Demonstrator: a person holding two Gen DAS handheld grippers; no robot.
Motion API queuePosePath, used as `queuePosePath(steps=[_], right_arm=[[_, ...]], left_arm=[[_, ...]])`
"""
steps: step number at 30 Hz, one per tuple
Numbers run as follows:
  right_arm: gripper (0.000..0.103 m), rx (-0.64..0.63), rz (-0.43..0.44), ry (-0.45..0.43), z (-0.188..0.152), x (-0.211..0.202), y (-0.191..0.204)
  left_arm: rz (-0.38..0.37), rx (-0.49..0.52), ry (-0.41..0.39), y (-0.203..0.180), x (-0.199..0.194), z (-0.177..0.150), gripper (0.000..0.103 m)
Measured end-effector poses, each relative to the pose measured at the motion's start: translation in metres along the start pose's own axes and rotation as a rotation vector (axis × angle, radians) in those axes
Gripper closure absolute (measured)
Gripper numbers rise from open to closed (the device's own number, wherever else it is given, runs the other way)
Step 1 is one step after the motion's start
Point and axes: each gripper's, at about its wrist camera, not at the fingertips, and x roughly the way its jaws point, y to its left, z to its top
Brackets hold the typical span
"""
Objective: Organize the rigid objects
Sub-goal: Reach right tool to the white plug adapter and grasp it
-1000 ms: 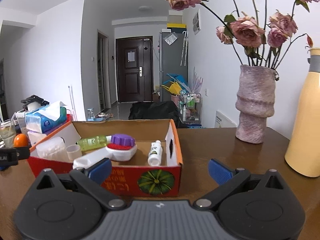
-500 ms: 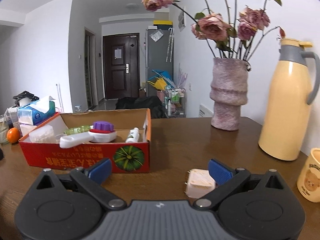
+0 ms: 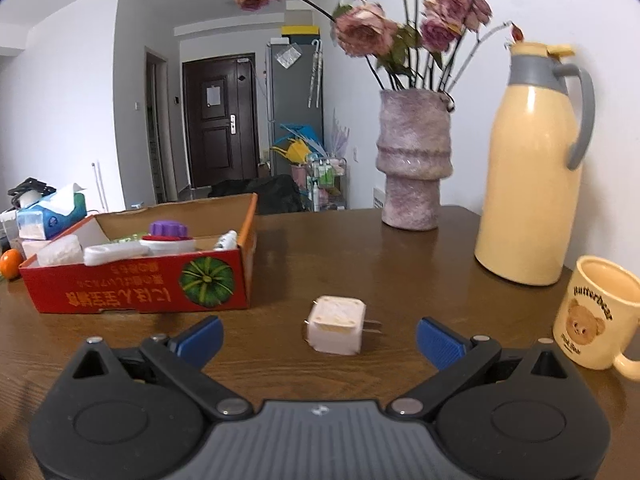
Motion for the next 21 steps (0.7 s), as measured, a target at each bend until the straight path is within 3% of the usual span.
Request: queuePosePath(steps=[8,21], right_arm=[[0.0,0.041,-0.01,0.098,-0.001,0.04,-0.021],[0.004,0.031,-0.074,0.151,0.008,0.097,-0.005]], left_arm=[[0.003,-0.014,0.017,0.004,0.006,0.0,0.0],[0.048,-0.067,0.052,0.02,0.024,0.004,0.0]])
